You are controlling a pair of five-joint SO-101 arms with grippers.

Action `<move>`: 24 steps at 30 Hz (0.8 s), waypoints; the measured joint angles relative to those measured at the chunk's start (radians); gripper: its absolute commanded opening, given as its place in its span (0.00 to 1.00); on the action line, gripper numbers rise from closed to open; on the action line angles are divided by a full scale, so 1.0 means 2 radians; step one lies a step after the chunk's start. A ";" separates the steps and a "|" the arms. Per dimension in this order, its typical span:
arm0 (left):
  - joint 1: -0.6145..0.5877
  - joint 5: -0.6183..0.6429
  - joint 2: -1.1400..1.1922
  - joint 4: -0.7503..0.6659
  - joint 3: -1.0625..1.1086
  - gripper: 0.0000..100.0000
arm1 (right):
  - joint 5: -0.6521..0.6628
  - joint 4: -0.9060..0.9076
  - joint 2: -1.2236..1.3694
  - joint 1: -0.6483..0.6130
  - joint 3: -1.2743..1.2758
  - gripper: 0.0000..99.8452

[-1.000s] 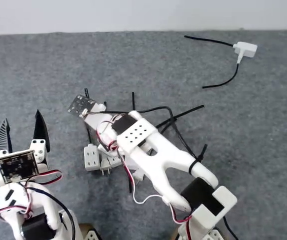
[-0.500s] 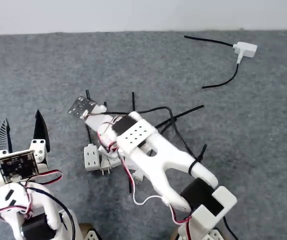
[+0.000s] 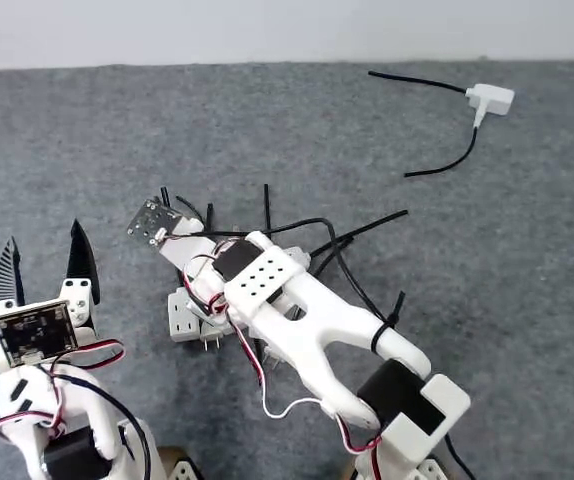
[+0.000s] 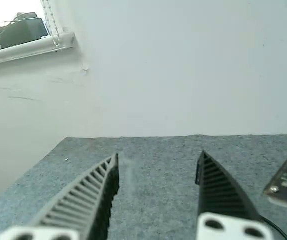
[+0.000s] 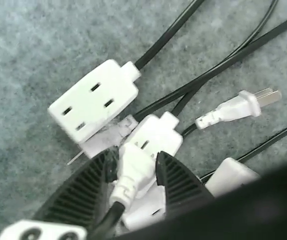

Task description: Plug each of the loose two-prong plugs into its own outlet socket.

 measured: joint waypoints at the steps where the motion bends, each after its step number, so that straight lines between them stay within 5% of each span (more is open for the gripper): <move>1: 0.000 0.000 0.000 0.000 0.000 0.24 | 0.000 -0.005 0.000 0.005 0.000 0.01; 24: 0.001 0.000 0.000 0.000 0.000 0.24 | -0.005 -0.017 0.003 0.005 0.021 0.01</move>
